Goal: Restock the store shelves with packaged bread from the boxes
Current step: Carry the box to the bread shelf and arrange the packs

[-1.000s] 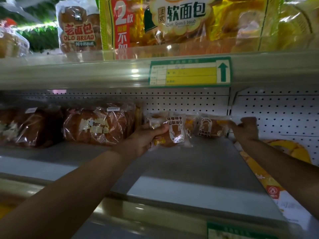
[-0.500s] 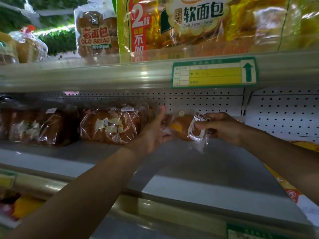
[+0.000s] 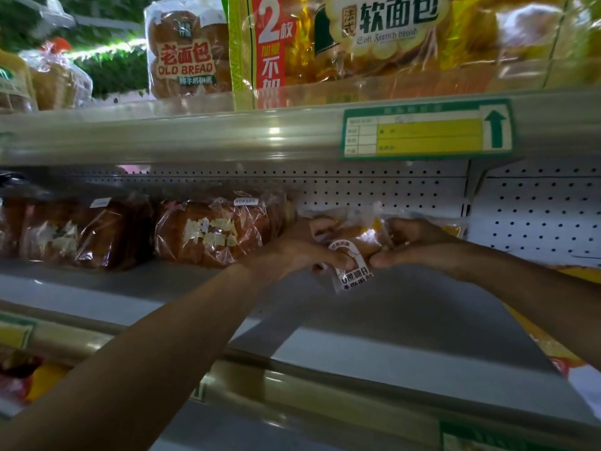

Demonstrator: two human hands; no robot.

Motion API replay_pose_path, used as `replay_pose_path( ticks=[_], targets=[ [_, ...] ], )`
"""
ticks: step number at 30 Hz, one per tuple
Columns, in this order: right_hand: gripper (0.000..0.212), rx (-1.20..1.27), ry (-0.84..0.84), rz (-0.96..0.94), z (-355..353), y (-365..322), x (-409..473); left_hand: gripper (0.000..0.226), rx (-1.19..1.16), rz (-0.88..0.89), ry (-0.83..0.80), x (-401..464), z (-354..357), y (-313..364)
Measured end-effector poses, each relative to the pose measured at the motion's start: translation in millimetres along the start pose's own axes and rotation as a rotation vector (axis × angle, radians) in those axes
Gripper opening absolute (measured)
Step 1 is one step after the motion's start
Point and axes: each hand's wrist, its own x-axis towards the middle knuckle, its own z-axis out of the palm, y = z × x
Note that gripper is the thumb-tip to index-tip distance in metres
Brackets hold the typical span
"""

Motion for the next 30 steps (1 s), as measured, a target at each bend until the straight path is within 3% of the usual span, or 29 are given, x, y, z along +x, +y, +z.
replay_pose_path(
  ticks=[3, 8, 14, 17, 21, 25, 30],
  targets=[
    [0.051, -0.006, -0.017, -0.011, 13, 0, 1, 0.073, 0.059, 0.038, -0.021, 6, -1, 4],
    [0.026, 0.029, 0.014, -0.022, 15, 0, 10, 0.065, -0.122, 0.076, 0.108, 3, 2, -7],
    [0.038, 0.035, 0.32, 0.129, 22, 30, 46, 0.044, -0.103, 0.018, 0.352, 2, 5, -19],
    [0.043, 0.117, 0.358, 0.199, 34, 41, 67, 0.046, -0.067, -0.087, 0.318, -1, 5, -23],
    [0.03, 0.016, 0.341, 0.223, 52, 45, 96, 0.014, -0.151, -0.254, 0.19, -2, 8, -24],
    [0.015, -0.119, 0.374, 0.257, 60, 41, 112, 0.02, -0.231, -0.334, 0.205, 10, 4, -27],
    [0.021, -0.143, 0.379, 0.261, 62, 37, 119, 0.019, -0.214, -0.376, 0.224, 17, 3, -28]
  ],
)
